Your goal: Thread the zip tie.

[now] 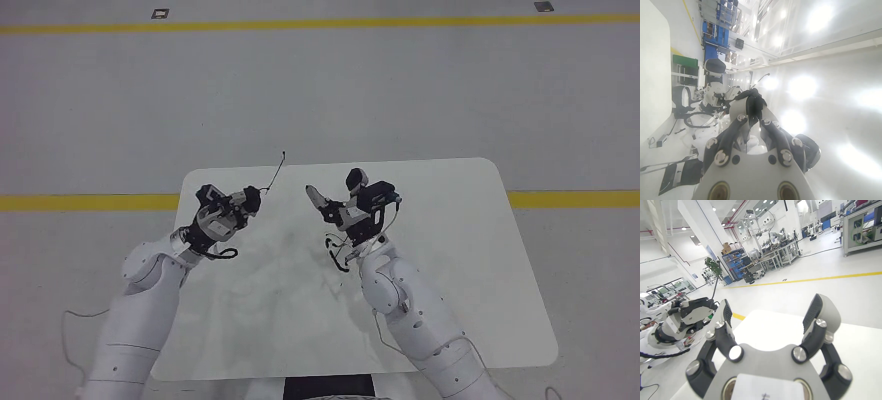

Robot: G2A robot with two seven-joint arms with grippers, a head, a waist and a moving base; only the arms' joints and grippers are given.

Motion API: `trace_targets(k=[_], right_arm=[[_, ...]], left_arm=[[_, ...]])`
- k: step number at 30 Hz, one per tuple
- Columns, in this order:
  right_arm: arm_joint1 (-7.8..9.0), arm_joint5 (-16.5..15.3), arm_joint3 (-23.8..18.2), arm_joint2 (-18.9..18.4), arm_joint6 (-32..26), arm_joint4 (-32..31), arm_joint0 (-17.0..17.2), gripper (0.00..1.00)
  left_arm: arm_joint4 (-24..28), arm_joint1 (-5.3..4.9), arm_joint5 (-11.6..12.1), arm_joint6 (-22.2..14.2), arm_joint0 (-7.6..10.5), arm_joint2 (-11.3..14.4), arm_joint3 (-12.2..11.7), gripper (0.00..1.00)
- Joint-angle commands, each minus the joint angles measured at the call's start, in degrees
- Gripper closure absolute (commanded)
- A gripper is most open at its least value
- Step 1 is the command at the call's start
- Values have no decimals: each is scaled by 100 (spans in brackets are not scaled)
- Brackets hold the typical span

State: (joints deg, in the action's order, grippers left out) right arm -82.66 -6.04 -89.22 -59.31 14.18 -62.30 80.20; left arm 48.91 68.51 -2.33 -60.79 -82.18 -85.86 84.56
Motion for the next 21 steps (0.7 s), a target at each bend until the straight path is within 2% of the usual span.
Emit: trace_targets(k=[1,6,9,12,17,18,21], right_arm=[[0,-6,-2,0,-6,10,1,0],[0,-6,-2,0,-6,10,1,0],[13,-90,-50,50,94,-289,7,0],[47,-199,-15,130,203,-958,-29,0],[68,-225,56,289,272,-1690,-101,0],[70,-193,82,323,265,-1838,-126,0],[58,-84,114,418,326,-2064,-178,0]], left_arm=[[-17,-3,7,-9,3,1,6,100],[10,-1,-8,23,0,8,7,100],[525,15,-425,251,-25,51,51,100],[1061,14,-896,291,-60,31,43,100],[1439,-33,-1633,125,-158,-10,60,100],[1548,-43,-1715,88,-199,-8,53,100],[1877,-80,-1715,106,-272,92,22,100]])
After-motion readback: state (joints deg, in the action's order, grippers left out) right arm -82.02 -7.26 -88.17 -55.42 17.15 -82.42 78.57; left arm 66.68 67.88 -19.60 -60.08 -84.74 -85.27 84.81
